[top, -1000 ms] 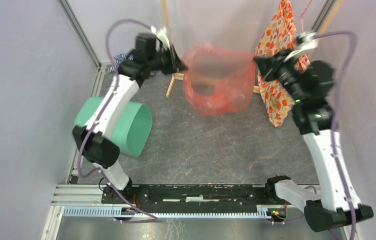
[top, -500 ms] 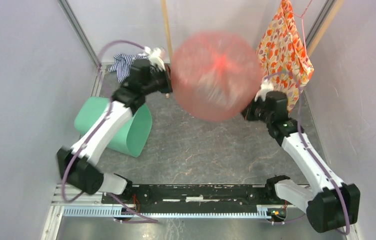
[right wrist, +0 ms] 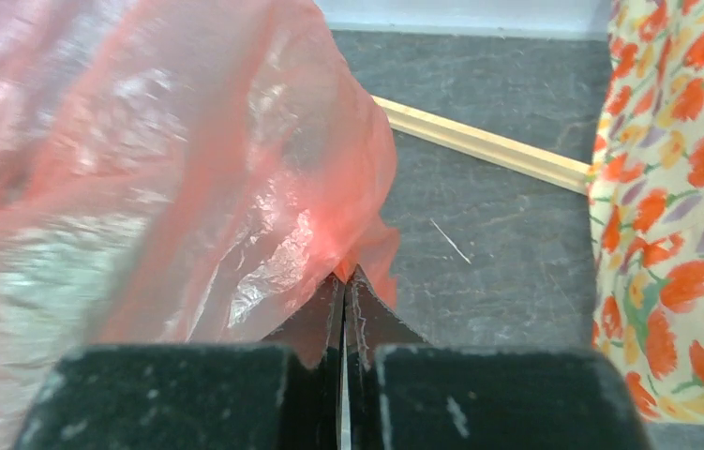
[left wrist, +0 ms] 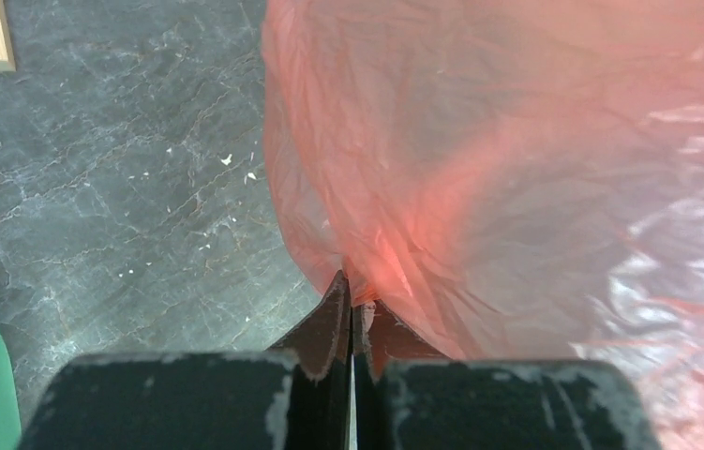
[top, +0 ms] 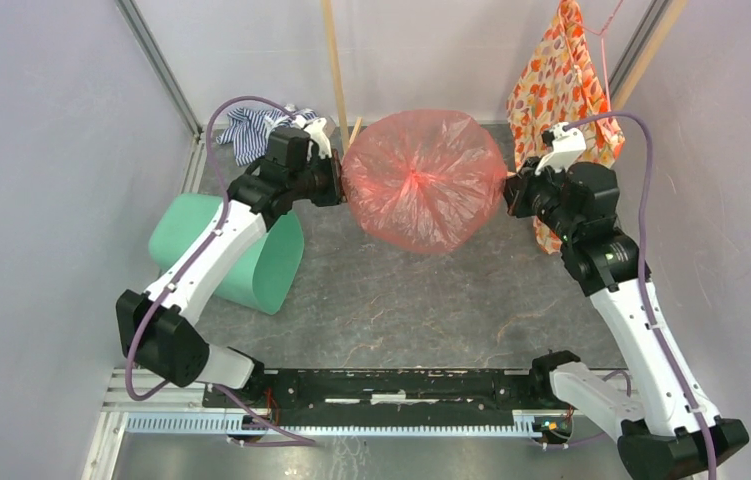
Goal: Put the trash bags into the trash bin
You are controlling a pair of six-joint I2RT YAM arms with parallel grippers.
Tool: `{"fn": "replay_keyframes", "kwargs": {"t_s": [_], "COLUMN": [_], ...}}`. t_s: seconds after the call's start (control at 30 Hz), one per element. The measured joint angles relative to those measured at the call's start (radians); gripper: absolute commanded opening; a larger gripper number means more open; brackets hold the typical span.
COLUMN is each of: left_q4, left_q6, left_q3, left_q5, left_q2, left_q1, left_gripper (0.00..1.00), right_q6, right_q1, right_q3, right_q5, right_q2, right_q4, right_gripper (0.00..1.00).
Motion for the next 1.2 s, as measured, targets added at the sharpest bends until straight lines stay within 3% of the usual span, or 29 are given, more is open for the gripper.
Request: {"fn": "replay_keyframes", "kwargs": {"t_s": [0.13, 0.27, 0.4, 0.53, 0.67, 0.8, 0.9, 1.0, 1.2], "left_q4": [0.0, 0.007, -0.059, -0.157, -0.201, -0.174, -0.158, -0.157, -0.161], "left_q6": [0.001, 0.016, 0.016, 0.016, 0.016, 0.017, 0.017, 0.016, 0.016], "left_q3": [0.001, -0.066, -0.175, -0.141, 0.071, 0.237, 0.272, 0.269, 0.262], "left_q5": [0.001, 0.025, 0.026, 0.019, -0.003, -0.039, -0.057, -0.076, -0.089], "left_q2": [0.032, 0.112, 0.115, 0.01, -0.105, -0.167, -0.173, -0.15, -0.098], "left_q1": [0.0, -0.006, -0.052, -0.112, -0.123, -0.122, -0.122, -0.122, -0.122], "left_gripper": [0.02, 0.02, 0.02, 0.02, 0.02, 0.02, 0.02, 0.02, 0.02], "right_q6": [-0.031, -0.043, -0.043, -0.047, -0.068, -0.082, -0.085, -0.089, -0.087], "right_q1": [0.002, 0.044, 0.13, 0.14, 0.14, 0.14, 0.14, 0.14, 0.14], "right_q3": [-0.05, -0.219, -0.299, -0.067, 0.232, 0.313, 0.307, 0.289, 0.228], "right_q5": [0.051, 0.085, 0.11, 0.138, 0.168, 0.173, 0.167, 0.167, 0.165], "right_q2": [0.049, 0.153, 0.138, 0.051, 0.031, 0.016, 0.032, 0.059, 0.042], "right_q4": [0.014, 0.003, -0.161, -0.272, -0.264, -0.255, -0.271, -0.301, -0.323], "right_gripper": [0.0, 0.0, 0.0, 0.0, 0.0, 0.02, 0.09, 0.26, 0.71]}}
